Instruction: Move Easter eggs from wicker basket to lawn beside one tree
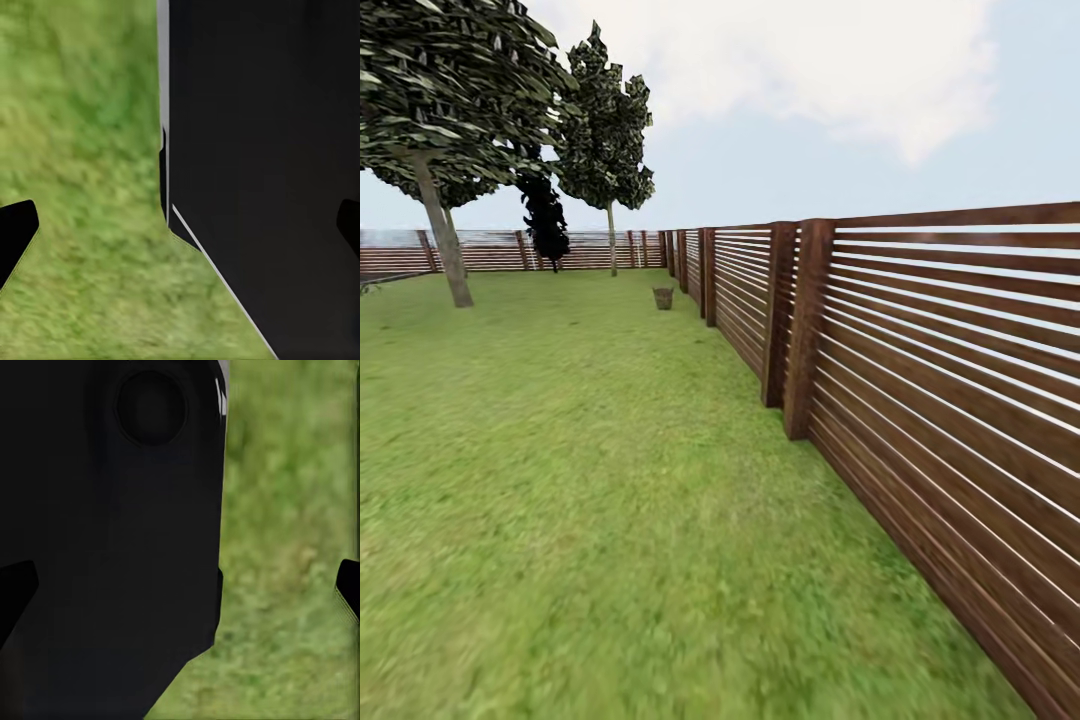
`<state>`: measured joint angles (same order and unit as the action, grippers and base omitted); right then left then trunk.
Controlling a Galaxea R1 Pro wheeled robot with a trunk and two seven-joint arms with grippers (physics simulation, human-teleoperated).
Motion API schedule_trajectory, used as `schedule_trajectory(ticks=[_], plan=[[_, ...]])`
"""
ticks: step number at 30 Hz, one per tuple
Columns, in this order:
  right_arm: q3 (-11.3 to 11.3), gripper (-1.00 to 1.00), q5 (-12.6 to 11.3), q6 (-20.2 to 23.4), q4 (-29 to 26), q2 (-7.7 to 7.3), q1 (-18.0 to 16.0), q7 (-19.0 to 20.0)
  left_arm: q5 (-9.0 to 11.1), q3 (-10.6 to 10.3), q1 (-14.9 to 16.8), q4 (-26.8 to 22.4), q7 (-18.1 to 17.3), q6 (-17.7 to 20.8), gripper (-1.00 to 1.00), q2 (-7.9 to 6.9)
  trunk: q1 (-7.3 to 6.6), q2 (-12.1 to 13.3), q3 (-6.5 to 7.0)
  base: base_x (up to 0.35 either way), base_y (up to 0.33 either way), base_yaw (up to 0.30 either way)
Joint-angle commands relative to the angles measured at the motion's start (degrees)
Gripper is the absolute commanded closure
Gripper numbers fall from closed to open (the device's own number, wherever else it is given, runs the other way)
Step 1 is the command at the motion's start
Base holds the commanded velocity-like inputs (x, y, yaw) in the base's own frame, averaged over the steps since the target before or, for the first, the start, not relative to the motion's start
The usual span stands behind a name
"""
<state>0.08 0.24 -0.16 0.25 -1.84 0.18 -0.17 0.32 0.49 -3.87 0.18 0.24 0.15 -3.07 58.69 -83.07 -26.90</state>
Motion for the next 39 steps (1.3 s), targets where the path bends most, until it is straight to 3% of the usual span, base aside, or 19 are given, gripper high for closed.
schedule_trajectory(ticks=[1,13,39], plan=[[-0.01,-1.00,0.03,-0.04,0.01,0.00,-0.03,-0.03,0.03,0.04,0.01,0.00,0.02,0.00,-1.00,0.00,0.04,-0.01,-0.03,0.348,0.000,0.000],[-0.01,-1.00,0.00,-0.08,0.01,0.00,-0.01,-0.10,0.03,0.04,0.01,0.00,0.02,0.00,-1.00,0.00,0.04,-0.01,-0.03,0.348,0.000,0.095],[0.02,-1.00,0.03,-0.01,0.01,0.00,-0.02,-0.10,0.03,0.04,0.01,0.00,-0.02,0.00,-1.00,0.00,0.04,-0.01,-0.03,0.348,0.000,0.003]])
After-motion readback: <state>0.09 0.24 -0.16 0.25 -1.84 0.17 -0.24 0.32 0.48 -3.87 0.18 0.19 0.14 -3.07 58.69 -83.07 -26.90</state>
